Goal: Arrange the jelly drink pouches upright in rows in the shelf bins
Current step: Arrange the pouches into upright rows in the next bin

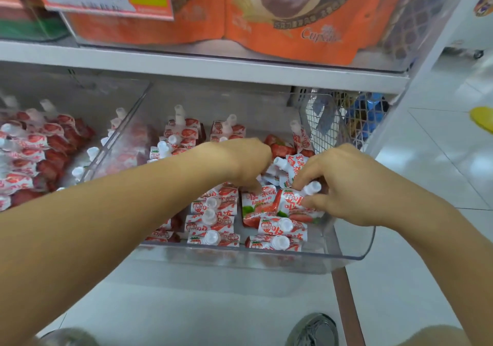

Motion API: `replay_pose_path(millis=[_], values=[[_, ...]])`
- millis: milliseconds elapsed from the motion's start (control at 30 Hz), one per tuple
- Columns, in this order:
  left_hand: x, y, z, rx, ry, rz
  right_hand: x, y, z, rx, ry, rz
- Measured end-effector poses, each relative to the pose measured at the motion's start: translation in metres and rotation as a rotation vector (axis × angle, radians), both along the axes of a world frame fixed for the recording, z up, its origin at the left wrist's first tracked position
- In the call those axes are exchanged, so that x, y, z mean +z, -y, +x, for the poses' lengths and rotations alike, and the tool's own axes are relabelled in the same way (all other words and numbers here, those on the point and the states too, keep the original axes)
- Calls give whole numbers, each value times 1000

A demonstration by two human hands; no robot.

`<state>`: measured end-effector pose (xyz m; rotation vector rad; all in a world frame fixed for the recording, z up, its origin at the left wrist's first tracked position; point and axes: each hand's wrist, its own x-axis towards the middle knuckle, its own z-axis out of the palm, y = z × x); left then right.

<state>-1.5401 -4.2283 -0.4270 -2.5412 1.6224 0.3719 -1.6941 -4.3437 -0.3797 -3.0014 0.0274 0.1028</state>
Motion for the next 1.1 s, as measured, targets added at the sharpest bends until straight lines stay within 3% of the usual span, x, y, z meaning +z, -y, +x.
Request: replay_pose_path(millis=[233,367,567,967,1100], values=[[12,-7,2,137,-195,-287,0,-4,-6,-55,36,35],[29,-18,-5,136,-179,-457,3,-5,-10,-89,42,104],[12,-21,-14,153,-307,-425,-6,-15,-6,-41,56,36],[15,-10,-13,142,-413,-345,-19,-23,7,34,-147,110],[15,-8,-16,103,-436,-322,-7,-13,-7,19,-67,0]])
